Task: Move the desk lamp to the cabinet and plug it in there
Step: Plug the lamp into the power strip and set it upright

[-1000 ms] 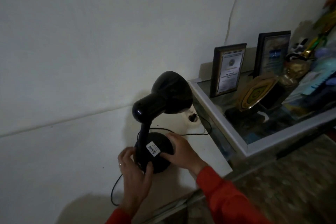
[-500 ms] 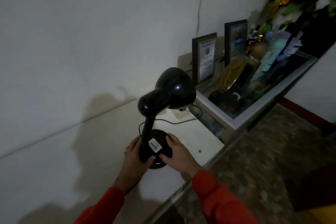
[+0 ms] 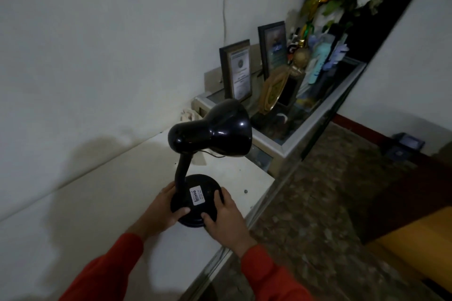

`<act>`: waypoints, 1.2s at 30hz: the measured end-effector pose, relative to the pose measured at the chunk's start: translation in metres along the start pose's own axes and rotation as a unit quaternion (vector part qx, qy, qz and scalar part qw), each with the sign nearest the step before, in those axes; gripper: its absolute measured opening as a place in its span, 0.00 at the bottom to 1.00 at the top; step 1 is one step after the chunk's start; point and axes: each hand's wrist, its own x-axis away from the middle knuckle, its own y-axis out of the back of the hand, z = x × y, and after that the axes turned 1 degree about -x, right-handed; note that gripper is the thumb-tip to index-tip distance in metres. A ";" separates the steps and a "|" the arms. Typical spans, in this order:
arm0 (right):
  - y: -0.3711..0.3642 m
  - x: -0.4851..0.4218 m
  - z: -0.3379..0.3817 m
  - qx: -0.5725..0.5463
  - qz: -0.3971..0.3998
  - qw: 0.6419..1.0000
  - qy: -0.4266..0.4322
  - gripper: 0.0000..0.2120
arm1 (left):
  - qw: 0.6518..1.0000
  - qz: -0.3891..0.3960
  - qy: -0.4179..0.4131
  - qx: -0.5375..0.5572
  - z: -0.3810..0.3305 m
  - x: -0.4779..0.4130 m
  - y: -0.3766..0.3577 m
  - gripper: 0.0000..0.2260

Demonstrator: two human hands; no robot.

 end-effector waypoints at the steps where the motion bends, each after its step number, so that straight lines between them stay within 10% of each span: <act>1: 0.001 0.002 -0.001 0.000 -0.003 1.000 0.000 0.35 | 1.000 0.014 0.003 0.002 0.000 -0.002 0.000 0.30; 9: 0.003 0.017 -0.008 -0.016 -0.019 1.000 -0.007 0.32 | 0.993 0.109 0.040 -0.026 -0.002 -0.017 0.002 0.55; 36: 0.001 0.016 0.003 0.035 -0.025 0.999 0.008 0.37 | 0.999 0.037 -0.026 -0.009 0.005 -0.005 -0.007 0.27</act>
